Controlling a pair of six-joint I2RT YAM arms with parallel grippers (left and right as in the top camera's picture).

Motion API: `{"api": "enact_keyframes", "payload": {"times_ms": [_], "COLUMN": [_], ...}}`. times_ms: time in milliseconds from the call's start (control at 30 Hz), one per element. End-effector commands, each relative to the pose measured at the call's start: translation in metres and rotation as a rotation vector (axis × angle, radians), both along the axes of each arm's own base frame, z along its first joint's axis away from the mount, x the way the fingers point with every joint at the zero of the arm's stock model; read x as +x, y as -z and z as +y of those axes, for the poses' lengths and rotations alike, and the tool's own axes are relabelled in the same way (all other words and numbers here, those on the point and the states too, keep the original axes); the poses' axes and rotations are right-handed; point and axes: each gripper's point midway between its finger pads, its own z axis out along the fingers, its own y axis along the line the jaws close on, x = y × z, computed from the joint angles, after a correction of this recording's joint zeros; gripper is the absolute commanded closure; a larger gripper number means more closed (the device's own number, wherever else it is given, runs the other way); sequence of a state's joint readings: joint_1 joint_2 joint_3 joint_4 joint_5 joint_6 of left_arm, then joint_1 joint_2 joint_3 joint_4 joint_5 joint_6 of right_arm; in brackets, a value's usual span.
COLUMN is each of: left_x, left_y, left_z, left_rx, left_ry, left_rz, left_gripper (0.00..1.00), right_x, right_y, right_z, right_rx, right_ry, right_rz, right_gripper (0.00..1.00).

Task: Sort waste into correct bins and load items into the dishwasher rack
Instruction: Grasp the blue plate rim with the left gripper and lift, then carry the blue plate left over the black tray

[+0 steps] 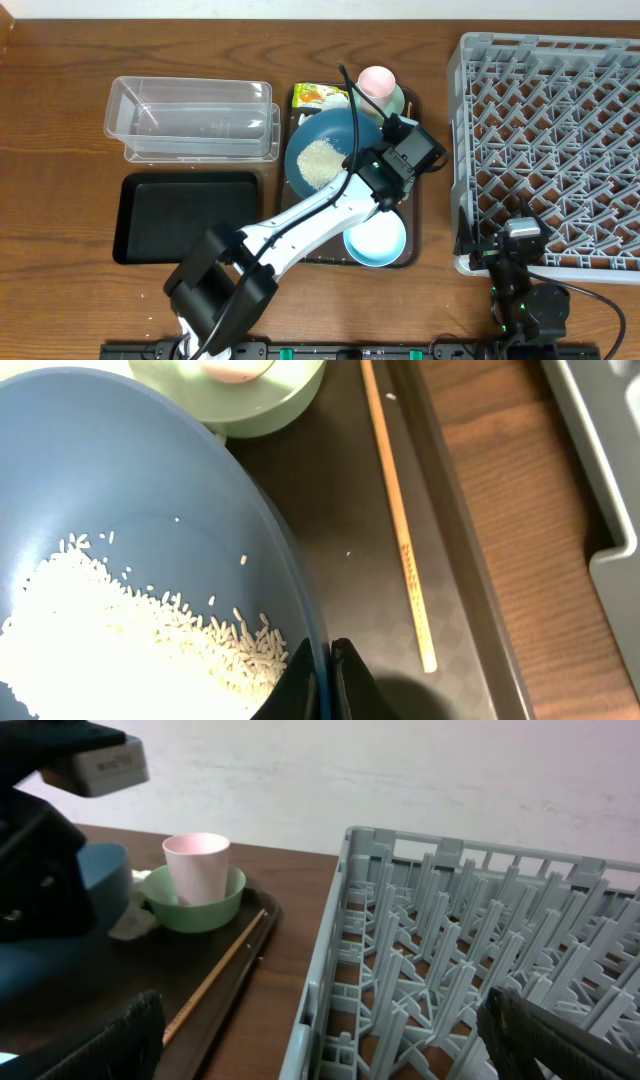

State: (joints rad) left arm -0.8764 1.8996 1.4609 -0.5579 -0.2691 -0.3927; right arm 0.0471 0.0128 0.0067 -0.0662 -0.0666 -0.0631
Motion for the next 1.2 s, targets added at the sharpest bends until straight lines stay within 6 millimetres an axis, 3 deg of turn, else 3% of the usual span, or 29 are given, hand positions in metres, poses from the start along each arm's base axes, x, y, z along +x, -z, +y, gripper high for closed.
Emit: {"api": "enact_keyframes", "payload": {"times_ms": [0, 167, 400, 633, 867, 1167], "left_x": [0.002, -0.007, -0.026, -0.039, -0.038, -0.024], "left_y": [-0.028, -0.056, -0.121, -0.161, -0.165, -0.137], "left_z": [0.007, 0.018, 0.041, 0.088, 0.132, 0.177], "left_rx": [-0.016, -0.056, -0.165, -0.231, -0.202, -0.234], "left_ry": [-0.032, -0.068, -0.101, -0.206, -0.297, -0.450], "left_rz": [-0.049, -0.056, -0.114, -0.128, -0.110, 0.005], "left_gripper": [0.94, 0.94, 0.94, 0.94, 0.94, 0.94], "right_x": [0.000, 0.000, 0.000, 0.000, 0.000, 0.000], "right_y": [0.001, 0.001, 0.001, 0.001, 0.001, 0.001], "right_z": [-0.005, -0.005, -0.005, -0.005, -0.005, -0.005], "right_rx": [-0.013, -0.013, -0.013, -0.013, -0.013, -0.013], "right_ry": [0.020, 0.020, 0.020, 0.020, 0.020, 0.020], "right_rz": [0.000, 0.000, 0.000, 0.000, 0.000, 0.000], "right_gripper": [0.01, 0.01, 0.01, 0.01, 0.01, 0.01]}}
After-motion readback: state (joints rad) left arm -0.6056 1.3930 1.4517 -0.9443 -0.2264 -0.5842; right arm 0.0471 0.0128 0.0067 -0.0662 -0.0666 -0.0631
